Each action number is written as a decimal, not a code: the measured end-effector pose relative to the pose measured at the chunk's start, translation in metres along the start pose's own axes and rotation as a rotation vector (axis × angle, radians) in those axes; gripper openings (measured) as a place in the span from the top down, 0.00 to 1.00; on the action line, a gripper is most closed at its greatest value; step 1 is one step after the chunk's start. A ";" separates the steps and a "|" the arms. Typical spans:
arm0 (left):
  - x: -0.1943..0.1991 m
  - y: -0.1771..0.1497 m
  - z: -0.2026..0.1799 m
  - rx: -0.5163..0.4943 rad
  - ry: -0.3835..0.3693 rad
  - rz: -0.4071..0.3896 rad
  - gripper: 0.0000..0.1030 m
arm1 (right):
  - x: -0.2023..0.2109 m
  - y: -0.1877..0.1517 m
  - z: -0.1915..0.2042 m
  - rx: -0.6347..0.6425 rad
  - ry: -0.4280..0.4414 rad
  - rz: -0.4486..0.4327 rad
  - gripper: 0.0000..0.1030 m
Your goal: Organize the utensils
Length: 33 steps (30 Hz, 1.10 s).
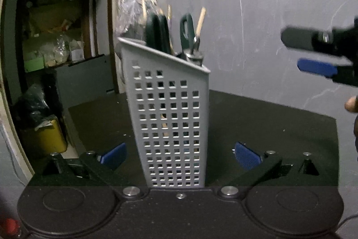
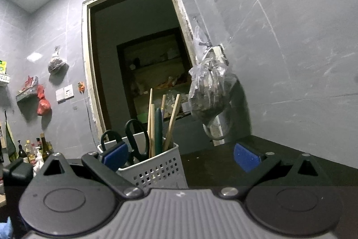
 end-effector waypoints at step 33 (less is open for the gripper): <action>0.204 -0.038 -0.008 0.208 0.240 -0.042 0.01 | 0.127 -0.022 0.088 0.179 -0.204 0.270 0.00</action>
Point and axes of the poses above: each gripper's, at about its wrist camera, not at the fingertips, and x roughly against the way its jaws point, z to its left, y to its top, the point moved 1 cm from there along -x, roughly the way its jaws point, and after that the axes turned 6 degrees about x, right-handed, at the moved point
